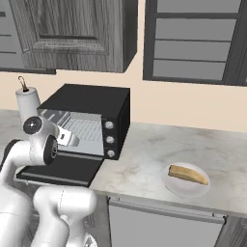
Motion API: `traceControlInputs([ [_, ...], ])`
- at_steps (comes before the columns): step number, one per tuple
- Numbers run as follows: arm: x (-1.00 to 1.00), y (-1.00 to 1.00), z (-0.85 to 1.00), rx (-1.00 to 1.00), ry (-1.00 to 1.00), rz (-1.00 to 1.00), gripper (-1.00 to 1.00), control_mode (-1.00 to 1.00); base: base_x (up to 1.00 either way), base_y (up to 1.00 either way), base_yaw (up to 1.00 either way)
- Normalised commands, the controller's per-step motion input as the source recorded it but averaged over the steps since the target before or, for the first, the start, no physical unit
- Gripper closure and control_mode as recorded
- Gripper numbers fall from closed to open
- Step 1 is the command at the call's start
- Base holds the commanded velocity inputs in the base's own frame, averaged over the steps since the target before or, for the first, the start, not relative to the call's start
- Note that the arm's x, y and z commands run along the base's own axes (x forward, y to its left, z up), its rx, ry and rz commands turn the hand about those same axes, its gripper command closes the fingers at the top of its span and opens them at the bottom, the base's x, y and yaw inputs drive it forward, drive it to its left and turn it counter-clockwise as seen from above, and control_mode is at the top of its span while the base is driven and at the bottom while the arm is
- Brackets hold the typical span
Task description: Pull the toaster oven rack outwards. Pick up the baguette from the plate and place it on the toaster oven rack. Close the toaster oven door fully and set the temperature to the lowest setting.
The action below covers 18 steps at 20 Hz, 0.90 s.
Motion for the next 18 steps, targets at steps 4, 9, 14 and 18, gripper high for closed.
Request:
traceControlInputs([
  [4,0.28,0.00,0.00,-0.02,0.09,0.11,-1.00,-1.00,0.00,0.00,0.00],
  [9,0.00,0.00,-0.05,-0.06,-0.02,0.08,-1.00,-1.00,0.00,0.00,0.00],
  [14,0.01,0.00,-0.33,-0.10,-0.13,0.08,-1.00,-1.00,0.00,0.00,0.00],
  [18,0.15,0.00,-0.18,0.00,-0.10,0.03,-1.00,-1.00,0.00,0.00,0.00],
])
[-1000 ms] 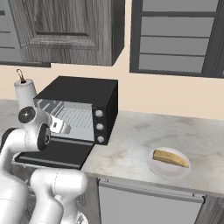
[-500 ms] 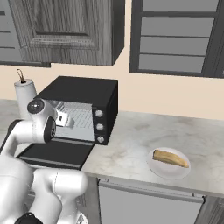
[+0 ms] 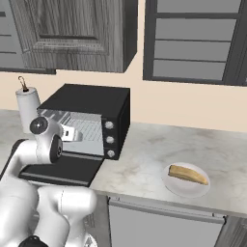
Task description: Pull the toaster oven rack outwards. Pick up the baguette from the plate and place it on the toaster oven rack. Close the toaster oven door fully and set the temperature to the lowest setting.
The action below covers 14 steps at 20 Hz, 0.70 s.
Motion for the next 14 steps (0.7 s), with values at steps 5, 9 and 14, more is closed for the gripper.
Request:
traceControlInputs([
  [5,0.44,0.00,0.00,0.00,0.00,0.00,-1.00,-1.00,0.00,0.00,0.00],
  [9,0.57,0.00,0.00,0.00,0.01,0.00,-1.00,-1.00,0.00,0.00,0.00],
  [14,0.49,0.00,-0.13,0.00,0.00,0.00,-1.00,-1.00,0.00,0.00,0.00],
])
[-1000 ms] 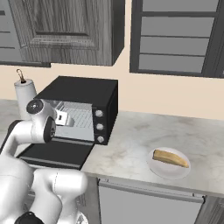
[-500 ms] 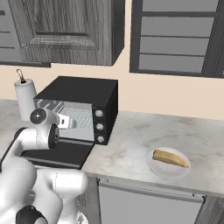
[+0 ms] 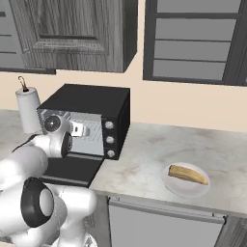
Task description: Pull the toaster oven rack outwards. Pick up the baguette from the plate and place it on the toaster oven rack. Close the toaster oven door fully and set the temperature to the lowest setting.
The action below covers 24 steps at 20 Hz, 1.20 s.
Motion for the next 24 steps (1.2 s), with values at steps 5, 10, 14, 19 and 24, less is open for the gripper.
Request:
traceControlInputs([
  [5,0.39,0.00,-0.37,0.00,0.00,0.00,-1.00,-1.00,0.00,0.00,0.00],
  [10,0.18,0.00,-0.36,0.00,0.05,0.00,-1.00,-1.00,0.00,0.00,0.00],
  [14,0.03,0.00,-0.03,0.00,0.03,0.00,-1.00,-1.00,0.00,0.00,0.00],
  [19,-0.20,-0.03,0.04,0.00,-0.07,0.00,-1.00,-1.00,0.00,0.00,0.00],
  [24,0.00,0.00,0.05,0.00,-0.04,-0.02,-1.00,-1.00,0.00,0.00,0.00],
])
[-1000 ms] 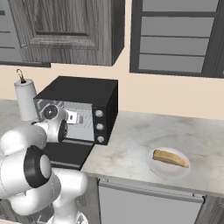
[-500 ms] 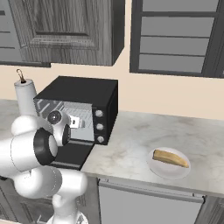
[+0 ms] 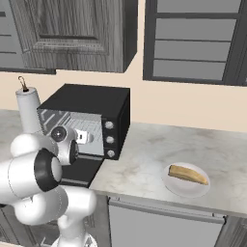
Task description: Pull the toaster oven rack outwards. Pick up the baguette from the plate and place it on the toaster oven rack. Close the toaster oven door fully and set the temperature to the lowest setting.
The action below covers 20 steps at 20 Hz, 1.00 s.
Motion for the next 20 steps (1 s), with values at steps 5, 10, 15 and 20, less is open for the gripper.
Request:
traceControlInputs([
  [5,0.40,0.00,0.14,0.00,0.00,-0.05,-1.00,-1.00,0.00,0.00,0.00],
  [10,0.49,0.00,-0.02,0.00,0.03,0.00,-1.00,-1.00,0.00,0.00,0.00],
  [15,0.37,0.00,-0.42,-0.03,0.00,0.00,-1.00,-1.00,0.00,0.00,0.00],
  [20,0.25,0.00,-0.52,-0.03,0.00,0.00,-1.00,-1.00,0.00,0.00,0.00],
])
